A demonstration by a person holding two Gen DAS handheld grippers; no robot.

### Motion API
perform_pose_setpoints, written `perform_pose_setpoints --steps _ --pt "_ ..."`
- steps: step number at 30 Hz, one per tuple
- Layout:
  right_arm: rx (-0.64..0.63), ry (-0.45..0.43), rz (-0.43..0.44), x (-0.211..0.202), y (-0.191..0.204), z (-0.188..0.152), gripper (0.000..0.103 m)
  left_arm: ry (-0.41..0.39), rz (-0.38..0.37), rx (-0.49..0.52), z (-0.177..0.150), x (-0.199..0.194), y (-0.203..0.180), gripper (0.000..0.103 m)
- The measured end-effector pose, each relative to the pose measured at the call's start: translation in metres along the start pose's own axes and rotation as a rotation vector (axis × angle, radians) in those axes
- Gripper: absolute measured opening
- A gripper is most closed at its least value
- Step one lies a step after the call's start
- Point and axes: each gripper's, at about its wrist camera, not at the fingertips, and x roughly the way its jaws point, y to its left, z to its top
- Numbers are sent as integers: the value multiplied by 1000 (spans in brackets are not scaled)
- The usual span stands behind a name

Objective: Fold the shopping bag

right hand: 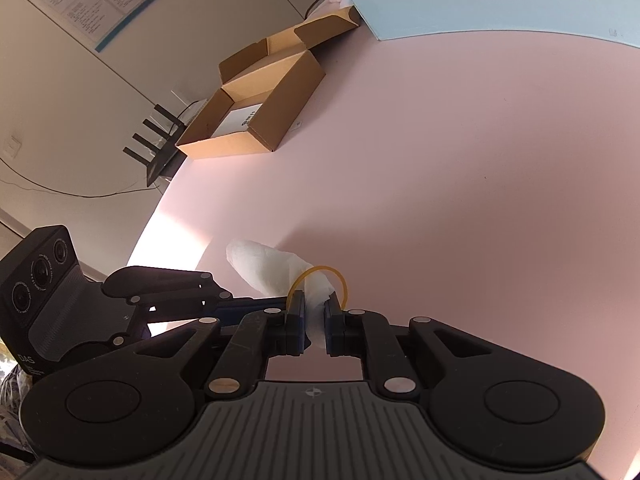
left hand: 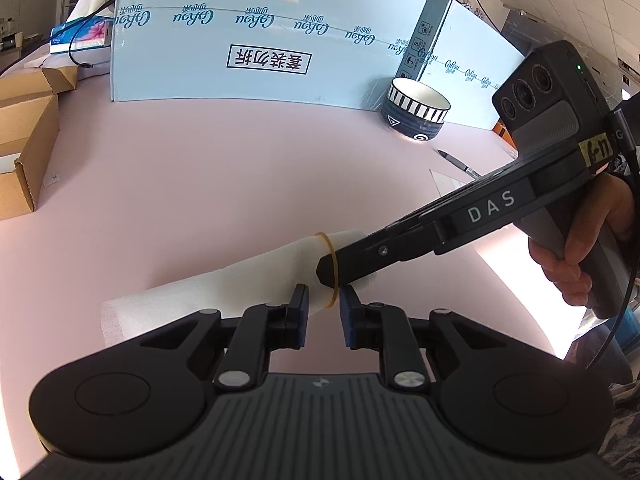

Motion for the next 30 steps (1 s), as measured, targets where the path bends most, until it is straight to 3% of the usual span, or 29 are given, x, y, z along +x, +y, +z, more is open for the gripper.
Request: perform_pose_setpoints --steps 13,20,30 --pt "-52 31 -17 5 7 -13 8 20 67 13 2 -3 3 13" --pt "-335 27 -106 7 36 -21 8 -19 4 -8 13 -15 0 14" --pt "-780 10 -189 13 62 -52 8 25 -103 -115 9 -10 16 13"
